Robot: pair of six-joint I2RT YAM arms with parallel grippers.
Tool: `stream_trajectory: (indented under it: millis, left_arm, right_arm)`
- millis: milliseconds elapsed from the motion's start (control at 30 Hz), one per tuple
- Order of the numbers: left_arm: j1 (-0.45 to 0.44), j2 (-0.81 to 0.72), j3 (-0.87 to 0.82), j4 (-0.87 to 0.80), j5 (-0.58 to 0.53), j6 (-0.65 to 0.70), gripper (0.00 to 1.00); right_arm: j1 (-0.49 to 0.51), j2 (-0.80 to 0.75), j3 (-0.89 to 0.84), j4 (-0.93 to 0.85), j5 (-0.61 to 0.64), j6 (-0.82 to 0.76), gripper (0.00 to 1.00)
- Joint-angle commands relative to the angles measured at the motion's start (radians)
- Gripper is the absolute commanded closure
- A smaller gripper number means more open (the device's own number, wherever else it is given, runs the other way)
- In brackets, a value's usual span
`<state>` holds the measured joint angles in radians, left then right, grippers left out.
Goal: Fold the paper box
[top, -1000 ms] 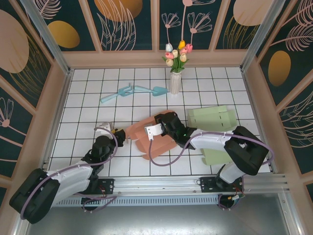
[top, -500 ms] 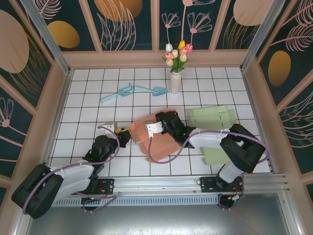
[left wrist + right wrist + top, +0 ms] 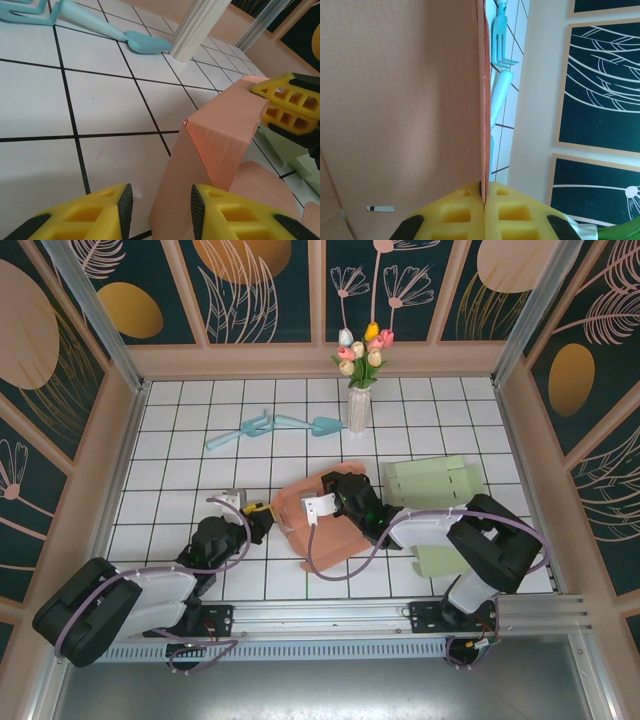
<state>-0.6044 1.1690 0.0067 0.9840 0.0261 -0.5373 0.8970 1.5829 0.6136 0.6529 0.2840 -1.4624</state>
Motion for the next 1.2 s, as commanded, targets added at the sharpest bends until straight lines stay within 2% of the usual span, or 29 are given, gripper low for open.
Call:
stream_trajectory:
  millis: [0,467,533,600,667,800,967,1067,1167]
  left_arm:
    - [-0.018,0.032,-0.029,0.075,0.044,0.022,0.60]
    - [-0.059,0.036,-0.073,0.099,0.019,0.007,0.54]
    - [-0.061,0.030,-0.079,0.081,-0.008,-0.012,0.52]
    - [-0.060,0.006,-0.063,-0.030,-0.085,-0.070,0.51]
    - [-0.061,-0.032,-0.030,-0.206,-0.192,-0.155,0.50]
    - [-0.060,-0.139,-0.074,-0.245,-0.152,-0.196,0.49]
    - [-0.060,-0.380,-0.110,-0.397,-0.151,-0.189,0.44]
    - [-0.060,-0.499,-0.138,-0.430,-0.125,-0.202,0.42]
    - [-0.061,-0.569,-0.141,-0.491,-0.152,-0.205,0.42]
  right_arm:
    - [-0.001,0.017,-0.035,0.026,0.010,-0.015,1.00]
    - [-0.003,0.037,-0.055,0.062,0.013,0.010,1.00]
    - [-0.004,0.034,-0.053,0.056,0.011,0.013,1.00]
    - [-0.004,0.032,-0.054,0.052,0.009,0.014,1.00]
    - [-0.004,0.029,-0.057,0.051,0.009,0.014,1.00]
    - [-0.006,0.029,-0.055,0.045,0.005,0.019,1.00]
    - [-0.006,0.034,-0.052,0.039,0.004,0.020,1.00]
    - [-0.005,0.032,-0.052,0.037,0.002,0.022,1.00]
    - [-0.005,0.027,-0.051,0.029,0.002,0.026,1.00]
